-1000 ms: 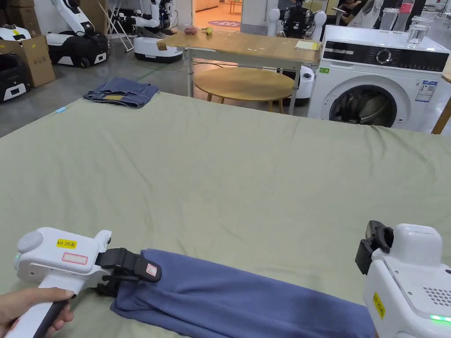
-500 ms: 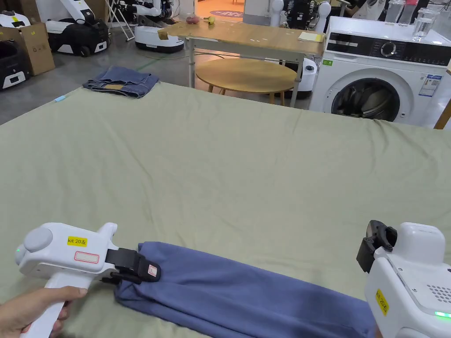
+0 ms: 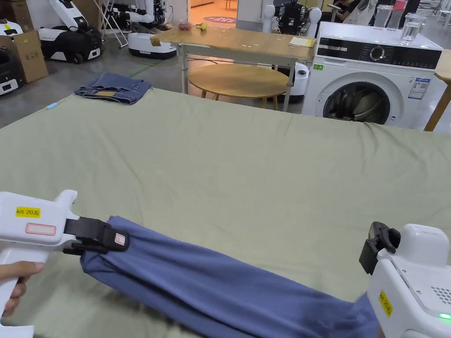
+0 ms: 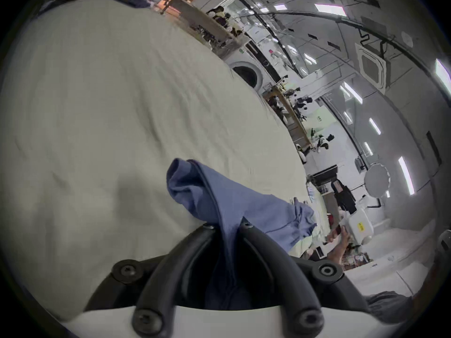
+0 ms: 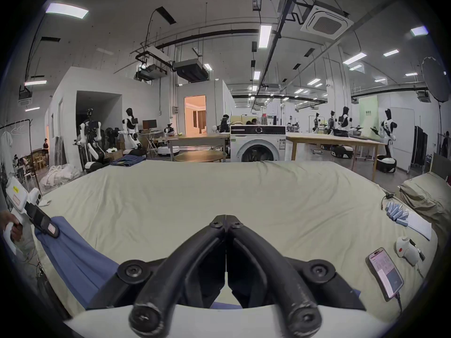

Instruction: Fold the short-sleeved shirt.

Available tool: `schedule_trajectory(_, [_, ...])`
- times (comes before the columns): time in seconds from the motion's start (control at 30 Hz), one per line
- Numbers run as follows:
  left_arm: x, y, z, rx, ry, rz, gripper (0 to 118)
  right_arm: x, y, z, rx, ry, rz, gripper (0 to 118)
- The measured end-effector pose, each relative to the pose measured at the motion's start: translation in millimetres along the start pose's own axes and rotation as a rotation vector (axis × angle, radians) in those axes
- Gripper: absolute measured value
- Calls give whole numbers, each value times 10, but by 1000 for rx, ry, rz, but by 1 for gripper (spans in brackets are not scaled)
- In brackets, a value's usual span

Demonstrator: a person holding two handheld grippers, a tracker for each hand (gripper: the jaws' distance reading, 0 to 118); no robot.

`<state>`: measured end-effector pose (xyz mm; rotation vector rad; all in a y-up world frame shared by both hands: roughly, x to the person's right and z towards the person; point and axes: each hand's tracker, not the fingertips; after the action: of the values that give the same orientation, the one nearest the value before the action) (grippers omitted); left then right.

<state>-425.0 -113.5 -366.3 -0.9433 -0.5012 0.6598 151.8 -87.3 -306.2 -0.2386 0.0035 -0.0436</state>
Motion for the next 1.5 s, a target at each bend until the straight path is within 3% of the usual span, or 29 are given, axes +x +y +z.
schedule_trajectory(0.13, [127, 8, 180, 10, 110, -8, 4, 28, 14, -3, 4, 1, 2, 0])
schedule_trajectory(0.3, [331, 10, 186, 6, 109, -8, 4, 48, 24, -28, 1, 4, -2, 0])
schedule_trajectory(0.57, [1045, -22, -102, -55, -56, -96, 4, 66, 24, -13, -4, 6, -1, 0])
schedule_trajectory(0.73, [1591, -112, -632, -156, -154, -132, 4, 111, 4, -1, -9, -1, -6, 0])
schedule_trajectory(1.1, [1999, -606, -2268, -383, 65, -151, 4, 251, -55, 44, -35, -30, -14, 0])
schedule_trajectory(1.23, [2015, -860, -2491, -417, 179, -168, 4, 281, -78, 60, -47, -40, -16, 0])
schedule_trajectory(1.33, [1971, -913, -2516, -399, 155, -136, 4, 291, -94, 72, -53, -41, -12, 0])
schedule_trajectory(1.4, [1976, -919, -2463, -394, 93, -103, 13, 298, -103, 71, -57, -42, -8, 0])
schedule_trajectory(1.5, [2030, -836, -2307, -394, 82, -119, 38, 308, -112, 67, -62, -42, -10, 0])
